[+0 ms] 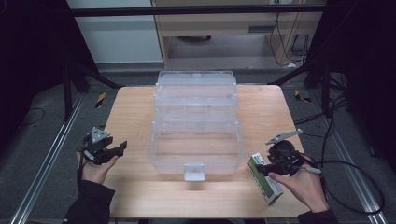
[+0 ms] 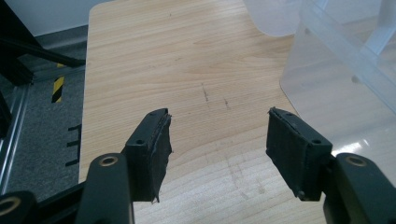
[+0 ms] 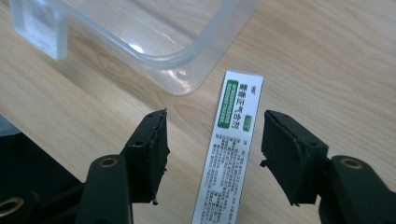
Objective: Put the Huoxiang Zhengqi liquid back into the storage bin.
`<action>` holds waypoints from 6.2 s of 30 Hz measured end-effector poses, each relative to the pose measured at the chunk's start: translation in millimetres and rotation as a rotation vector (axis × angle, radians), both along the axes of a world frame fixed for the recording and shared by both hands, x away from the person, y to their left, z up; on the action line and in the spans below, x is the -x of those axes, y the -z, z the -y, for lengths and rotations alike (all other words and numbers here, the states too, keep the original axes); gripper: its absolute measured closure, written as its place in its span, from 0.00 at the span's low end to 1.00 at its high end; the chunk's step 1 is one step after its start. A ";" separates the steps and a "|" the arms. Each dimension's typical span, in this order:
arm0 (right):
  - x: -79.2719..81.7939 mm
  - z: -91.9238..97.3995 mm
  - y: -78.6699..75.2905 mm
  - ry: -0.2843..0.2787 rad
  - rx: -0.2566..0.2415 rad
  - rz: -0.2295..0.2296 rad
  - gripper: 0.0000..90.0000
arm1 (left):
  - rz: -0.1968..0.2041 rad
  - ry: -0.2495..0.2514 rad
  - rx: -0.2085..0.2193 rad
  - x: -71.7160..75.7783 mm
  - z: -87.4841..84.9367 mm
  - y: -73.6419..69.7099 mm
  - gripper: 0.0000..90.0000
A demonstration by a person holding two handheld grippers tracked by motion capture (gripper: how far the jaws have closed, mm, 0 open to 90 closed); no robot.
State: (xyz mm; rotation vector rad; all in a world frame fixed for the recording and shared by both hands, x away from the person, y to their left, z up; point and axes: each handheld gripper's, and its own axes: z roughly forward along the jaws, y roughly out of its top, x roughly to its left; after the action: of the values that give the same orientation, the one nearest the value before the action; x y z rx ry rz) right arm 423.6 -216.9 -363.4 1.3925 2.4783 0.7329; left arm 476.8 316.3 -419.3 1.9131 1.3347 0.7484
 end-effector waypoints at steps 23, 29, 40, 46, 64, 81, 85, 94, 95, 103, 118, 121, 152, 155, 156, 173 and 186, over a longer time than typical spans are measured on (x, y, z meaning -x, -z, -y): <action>1.9 5.2 21.4 -0.009 0.068 -0.102 0.54 | -0.010 0.008 -0.012 -0.4 2.1 1.2 0.42; 0.4 5.0 25.4 -0.007 0.089 -0.121 0.58 | -0.014 0.007 -0.015 -0.9 2.6 2.5 0.42; -4.5 3.8 33.4 0.009 0.115 -0.160 0.63 | -0.022 0.012 -0.022 -1.7 4.7 4.1 0.42; -6.5 2.9 33.0 0.028 0.118 -0.178 0.65 | -0.026 0.016 -0.024 -1.8 5.7 4.4 0.42; -12.7 0.7 29.4 0.023 0.185 -0.221 0.71 | -0.033 0.019 -0.026 -2.1 6.0 4.6 0.41; -8.5 11.6 15.1 0.049 0.133 -0.134 0.72 | -0.037 0.021 -0.029 -2.2 7.2 5.2 0.41; -7.8 15.6 6.8 0.065 0.114 -0.087 0.72 | -0.038 0.021 -0.029 -2.3 6.8 5.5 0.41; -9.1 21.9 -11.4 0.087 0.101 -0.014 0.72 | -0.040 0.021 -0.031 -2.5 7.5 6.1 0.41; -9.2 22.5 -13.5 0.085 0.098 -0.006 0.72 | -0.040 0.020 -0.031 -2.5 7.4 6.2 0.41; -10.3 23.7 -33.5 0.089 0.077 0.069 0.72 | -0.042 0.023 -0.031 -2.7 8.0 6.6 0.41; -15.4 15.5 -66.5 0.042 0.039 0.219 0.72 | -0.052 0.025 -0.031 -3.6 8.6 9.2 0.41; -17.6 11.7 -70.9 0.022 0.035 0.239 0.72 | -0.052 0.026 -0.032 -3.7 8.6 9.3 0.41; -50.0 -51.0 -86.8 -0.322 -0.066 0.285 0.72 | -0.059 0.028 -0.034 -4.9 8.5 11.1 0.41; -57.8 -56.1 -82.3 -0.383 -0.082 0.270 0.72 | -0.060 0.028 -0.035 -5.2 8.7 11.8 0.41; -57.8 -56.1 -82.3 -0.383 -0.082 0.270 0.72 | -0.061 0.029 -0.035 -5.3 8.8 12.0 0.41; -79.8 -79.0 -62.0 -0.602 -0.045 0.181 0.72 | -0.065 0.028 -0.035 -6.1 8.8 13.6 0.41; -85.9 -84.0 -52.1 -0.697 0.014 0.140 0.72 | -0.069 0.030 -0.040 -6.8 9.6 14.7 0.41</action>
State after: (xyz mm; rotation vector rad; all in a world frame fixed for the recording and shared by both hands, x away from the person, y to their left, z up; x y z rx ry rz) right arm 509.5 -132.9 -311.3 0.4144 2.8333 0.8852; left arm 483.6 306.7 -434.0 2.0031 1.3386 0.7046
